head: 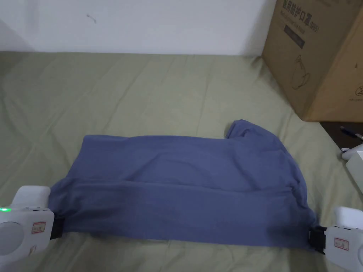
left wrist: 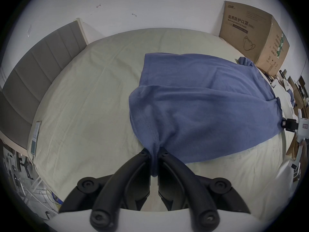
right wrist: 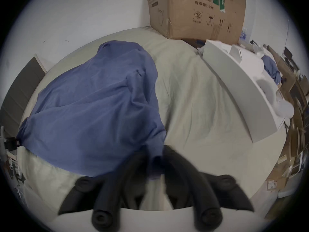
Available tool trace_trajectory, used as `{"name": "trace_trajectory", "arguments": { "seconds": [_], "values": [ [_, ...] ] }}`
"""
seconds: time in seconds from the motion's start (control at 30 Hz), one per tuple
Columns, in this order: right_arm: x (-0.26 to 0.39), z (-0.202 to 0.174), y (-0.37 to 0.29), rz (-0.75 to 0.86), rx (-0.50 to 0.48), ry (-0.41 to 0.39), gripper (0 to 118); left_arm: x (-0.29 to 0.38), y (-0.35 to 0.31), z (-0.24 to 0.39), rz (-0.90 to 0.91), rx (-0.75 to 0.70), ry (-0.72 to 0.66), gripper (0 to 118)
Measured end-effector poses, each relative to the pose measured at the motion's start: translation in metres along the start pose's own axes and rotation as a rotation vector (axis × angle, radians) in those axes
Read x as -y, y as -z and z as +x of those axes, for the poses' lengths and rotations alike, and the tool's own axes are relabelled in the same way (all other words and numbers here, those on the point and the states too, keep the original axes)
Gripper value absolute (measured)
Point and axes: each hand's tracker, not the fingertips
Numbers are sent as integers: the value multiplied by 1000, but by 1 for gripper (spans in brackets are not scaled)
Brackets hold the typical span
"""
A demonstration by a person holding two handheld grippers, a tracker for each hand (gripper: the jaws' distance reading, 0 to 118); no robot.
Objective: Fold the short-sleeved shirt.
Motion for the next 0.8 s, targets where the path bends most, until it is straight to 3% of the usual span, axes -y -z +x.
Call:
{"name": "trace_trajectory", "arguments": {
  "seconds": [0.2, 0.37, 0.7, 0.8],
  "values": [
    [-9, -1, -29, 10, 13, -85, 10, 1, -20, -8, 4, 19, 20, 5],
    [-8, 9, -68, 27, -10, -110, 10, 13, -38, -19, 9, 23, 30, 5],
    [68, 32, -81, -128, -41, -69, 10, 96, -52, -29, -81, 40, 68, 5],
    [80, 36, -78, -138, -57, -27, 10, 103, -42, -35, -108, 59, 8, 5]
  ]
}}
